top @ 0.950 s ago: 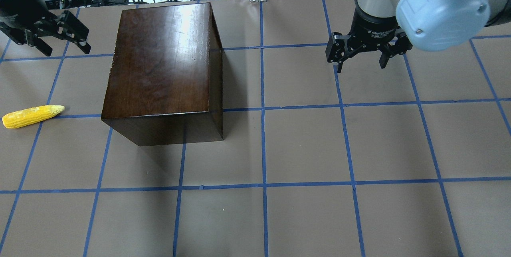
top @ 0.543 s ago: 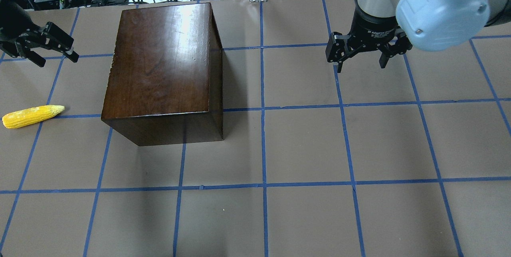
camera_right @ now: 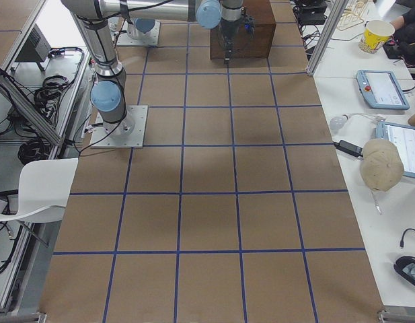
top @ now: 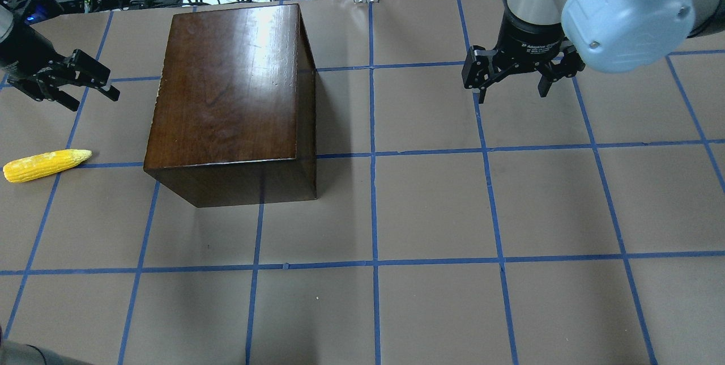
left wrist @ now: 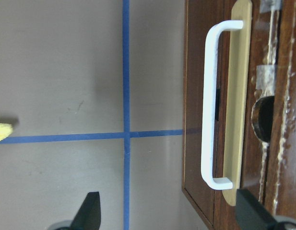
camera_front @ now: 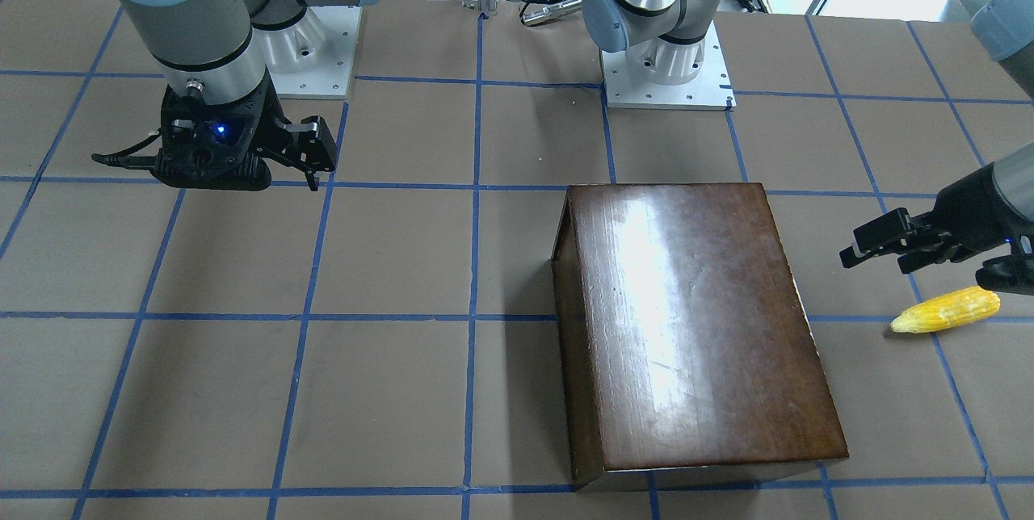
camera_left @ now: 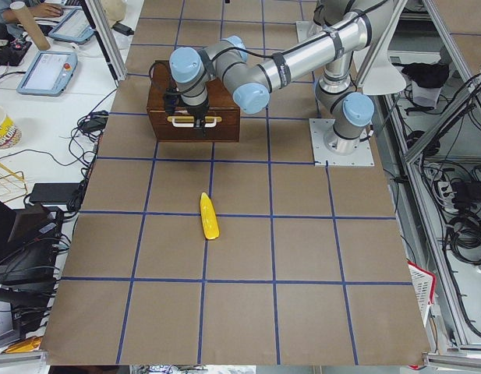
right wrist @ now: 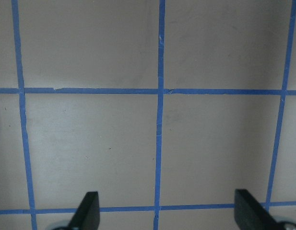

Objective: Open drawer and put corn inside
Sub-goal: 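Move the left gripper down beside the cabinet toward the white drawer handle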

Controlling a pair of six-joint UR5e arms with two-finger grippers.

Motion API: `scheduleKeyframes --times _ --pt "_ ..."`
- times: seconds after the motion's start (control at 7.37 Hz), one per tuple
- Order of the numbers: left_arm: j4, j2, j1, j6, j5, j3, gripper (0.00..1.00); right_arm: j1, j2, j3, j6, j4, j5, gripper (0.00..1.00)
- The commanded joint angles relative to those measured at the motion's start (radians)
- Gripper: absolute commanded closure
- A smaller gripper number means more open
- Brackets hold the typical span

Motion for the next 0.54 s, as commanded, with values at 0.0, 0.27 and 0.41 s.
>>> scheduleKeyframes --times 0.0,0.27,0.41 --pt "0.031 -0.032 0.013 0.000 -0.085 -0.011 0.00 0.000 0.000 0.000 0.000 0.000 0.000 0.00" --pt "0.052 -0.053 0.013 -0.005 -0.096 -0.010 0.00 0.000 0.000 0.000 0.000 -0.002 0.000 0.00" --pt "0.063 -0.062 0.013 -0.006 -0.103 -0.008 0.00 0.000 0.000 0.000 0.000 0.000 0.000 0.00"
